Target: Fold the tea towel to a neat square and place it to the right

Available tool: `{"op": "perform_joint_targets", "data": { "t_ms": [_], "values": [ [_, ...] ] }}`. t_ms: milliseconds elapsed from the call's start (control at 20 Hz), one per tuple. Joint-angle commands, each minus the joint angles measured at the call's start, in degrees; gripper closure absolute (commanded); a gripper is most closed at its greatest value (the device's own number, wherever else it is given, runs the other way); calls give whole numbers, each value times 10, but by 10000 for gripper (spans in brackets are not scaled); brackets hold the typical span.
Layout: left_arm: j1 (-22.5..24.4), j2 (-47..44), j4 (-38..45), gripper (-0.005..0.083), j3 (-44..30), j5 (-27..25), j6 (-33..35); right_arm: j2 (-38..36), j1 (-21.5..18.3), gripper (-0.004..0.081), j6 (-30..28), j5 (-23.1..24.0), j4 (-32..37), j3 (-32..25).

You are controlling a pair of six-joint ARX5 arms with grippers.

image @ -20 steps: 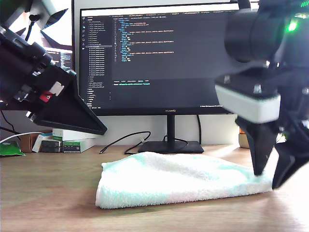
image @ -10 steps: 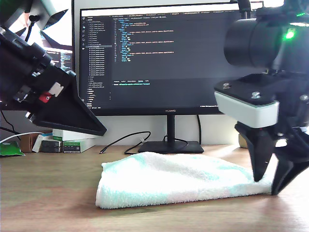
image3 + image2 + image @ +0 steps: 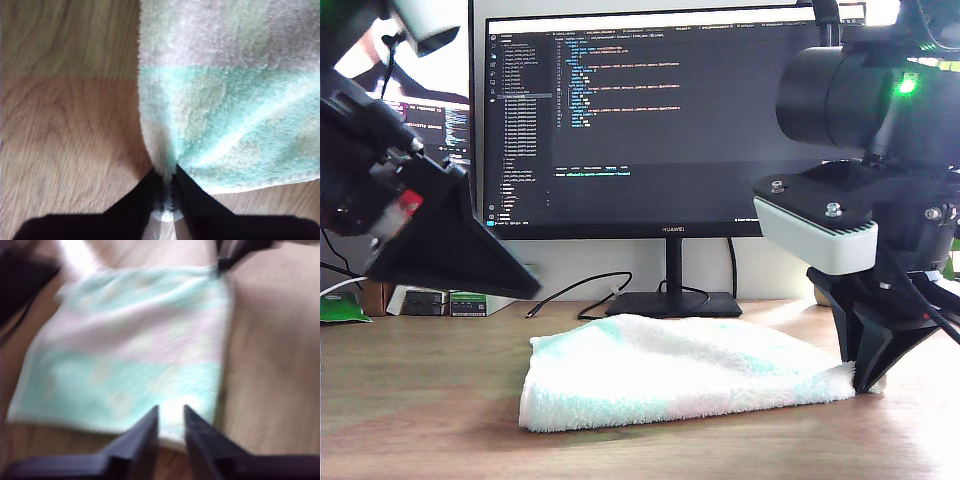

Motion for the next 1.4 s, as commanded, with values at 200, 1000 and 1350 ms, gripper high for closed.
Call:
{"op": "perform_joint_targets", "data": {
  "t_ms": [200, 1000, 1350],
  "values": [
    [-15, 48, 4, 408, -11, 38, 86, 15, -1, 783, 1, 0, 9, -13],
    [-17, 212, 122, 405, -3, 59, 137, 15, -1, 782, 16, 0, 19, -12],
    [-13, 252, 154, 417, 4, 36, 137, 15, -1, 782, 16, 0, 18, -13]
  ]
}}
